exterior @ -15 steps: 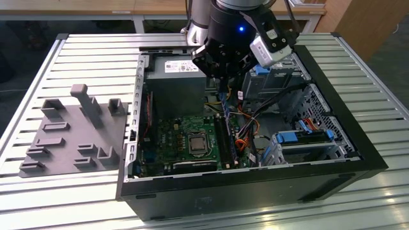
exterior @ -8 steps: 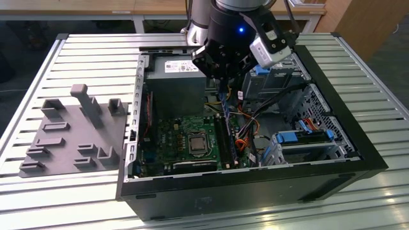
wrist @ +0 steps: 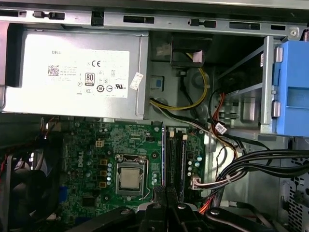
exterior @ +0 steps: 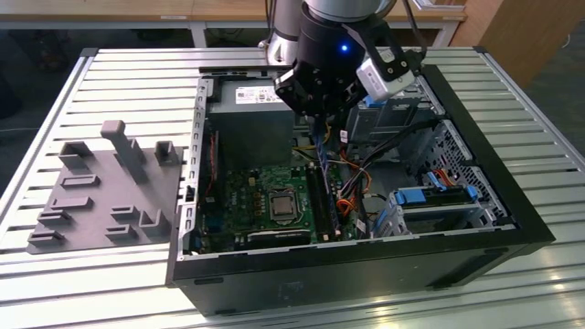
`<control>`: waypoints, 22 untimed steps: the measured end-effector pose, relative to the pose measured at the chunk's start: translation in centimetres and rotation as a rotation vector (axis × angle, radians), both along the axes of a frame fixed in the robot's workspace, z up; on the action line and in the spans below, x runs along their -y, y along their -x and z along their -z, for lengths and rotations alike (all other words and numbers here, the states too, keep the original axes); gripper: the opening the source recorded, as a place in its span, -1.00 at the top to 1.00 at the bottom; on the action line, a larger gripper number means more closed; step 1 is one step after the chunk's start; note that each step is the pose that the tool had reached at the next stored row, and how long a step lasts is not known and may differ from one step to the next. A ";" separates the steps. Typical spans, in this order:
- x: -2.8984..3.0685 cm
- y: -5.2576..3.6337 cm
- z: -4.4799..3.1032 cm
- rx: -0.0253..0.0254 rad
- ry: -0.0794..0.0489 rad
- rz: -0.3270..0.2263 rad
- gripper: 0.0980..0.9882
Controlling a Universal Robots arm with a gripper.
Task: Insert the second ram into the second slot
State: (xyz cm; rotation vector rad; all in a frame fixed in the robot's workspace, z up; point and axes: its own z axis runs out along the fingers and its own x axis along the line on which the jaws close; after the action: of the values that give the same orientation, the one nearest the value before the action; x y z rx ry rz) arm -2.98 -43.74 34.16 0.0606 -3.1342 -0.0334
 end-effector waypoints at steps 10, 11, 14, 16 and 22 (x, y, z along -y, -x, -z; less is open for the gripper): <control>0.00 -0.17 1.11 0.0000 0.000 -0.003 0.96; 0.00 -0.17 1.23 -0.0001 0.000 -0.003 0.96; 0.00 -0.18 1.48 -0.0001 0.000 -0.003 0.96; 0.00 -0.19 1.56 -0.0001 0.000 -0.003 0.96; 0.03 -0.19 1.82 -0.0001 0.000 -0.003 0.96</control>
State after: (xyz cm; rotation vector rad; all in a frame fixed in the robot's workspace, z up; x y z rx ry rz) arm -2.78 -43.77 32.34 0.0648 -3.1340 -0.0337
